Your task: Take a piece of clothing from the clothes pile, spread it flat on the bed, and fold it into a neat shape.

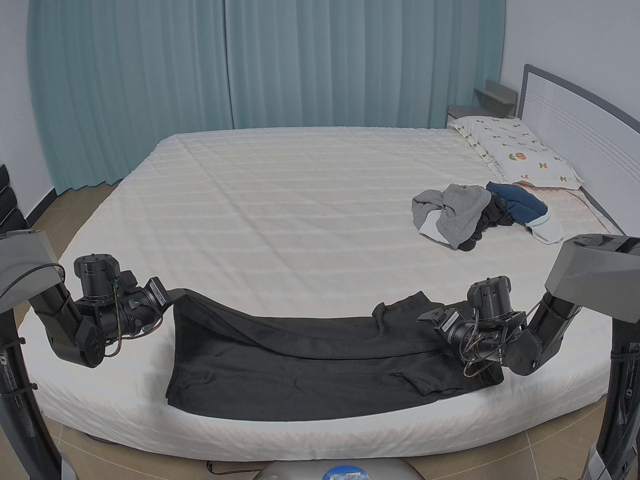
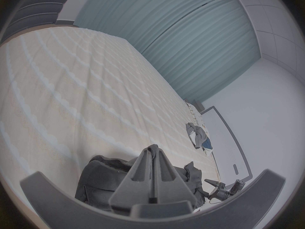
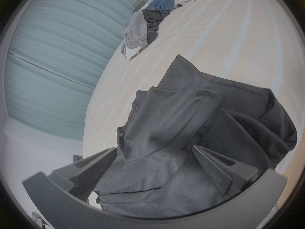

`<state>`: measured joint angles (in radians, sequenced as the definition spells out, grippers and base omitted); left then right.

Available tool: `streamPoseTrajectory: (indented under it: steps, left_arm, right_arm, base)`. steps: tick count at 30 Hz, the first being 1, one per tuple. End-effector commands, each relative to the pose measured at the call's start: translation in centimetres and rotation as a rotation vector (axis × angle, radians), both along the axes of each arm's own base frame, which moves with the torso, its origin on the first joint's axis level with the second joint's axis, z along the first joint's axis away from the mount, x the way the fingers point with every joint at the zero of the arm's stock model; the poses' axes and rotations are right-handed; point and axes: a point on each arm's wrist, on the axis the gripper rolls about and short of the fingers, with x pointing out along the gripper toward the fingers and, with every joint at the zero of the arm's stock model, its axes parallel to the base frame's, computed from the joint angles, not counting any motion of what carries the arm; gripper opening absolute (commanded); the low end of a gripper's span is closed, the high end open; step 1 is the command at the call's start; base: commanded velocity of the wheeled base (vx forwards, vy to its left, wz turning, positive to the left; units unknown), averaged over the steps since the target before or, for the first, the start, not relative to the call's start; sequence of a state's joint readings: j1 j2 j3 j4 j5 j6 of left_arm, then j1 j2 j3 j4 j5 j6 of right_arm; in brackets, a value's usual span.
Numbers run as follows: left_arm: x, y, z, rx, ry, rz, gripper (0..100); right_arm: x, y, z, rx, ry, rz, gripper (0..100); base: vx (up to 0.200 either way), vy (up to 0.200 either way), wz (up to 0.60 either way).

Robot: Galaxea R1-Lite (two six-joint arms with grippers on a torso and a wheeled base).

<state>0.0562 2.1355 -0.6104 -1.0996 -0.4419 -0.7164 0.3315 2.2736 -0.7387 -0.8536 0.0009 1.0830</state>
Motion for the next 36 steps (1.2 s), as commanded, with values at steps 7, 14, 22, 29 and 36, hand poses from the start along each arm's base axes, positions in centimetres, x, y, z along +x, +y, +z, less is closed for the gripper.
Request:
streamPoseTrajectory:
  steps: [7, 14, 22, 29, 36]
  left_arm:
    - [0.0, 0.1, 0.3, 0.003, -0.010, 0.003, 0]
    - [0.0, 0.1, 0.5, 0.003, -0.016, 0.003, 0]
    - [0.0, 0.1, 0.5, 0.005, -0.017, 0.004, 0]
    - [0.0, 0.1, 0.6, 0.010, -0.026, 0.007, 0]
    - [0.3, 0.3, 0.8, 0.014, -0.076, 0.018, 0]
  right_arm:
    - [1.5, -0.5, -0.7, -0.003, -0.011, -0.030, 100]
    - [1.6, -0.2, -1.2, -0.012, 0.001, -0.027, 100]
    - [1.9, -0.5, -1.5, -0.040, -0.007, -0.056, 0]
    - [2.3, -1.0, -1.0, -0.049, 0.004, -0.075, 0]
    - [3.4, -2.0, 1.3, -0.023, -0.076, -0.110, 0]
  base:
    - [0.000, 0.000, 0.00]
    - [0.000, 0.000, 0.00]
    - [0.000, 0.000, 0.00]
    - [0.000, 0.000, 0.00]
    - [0.000, 0.000, 0.00]
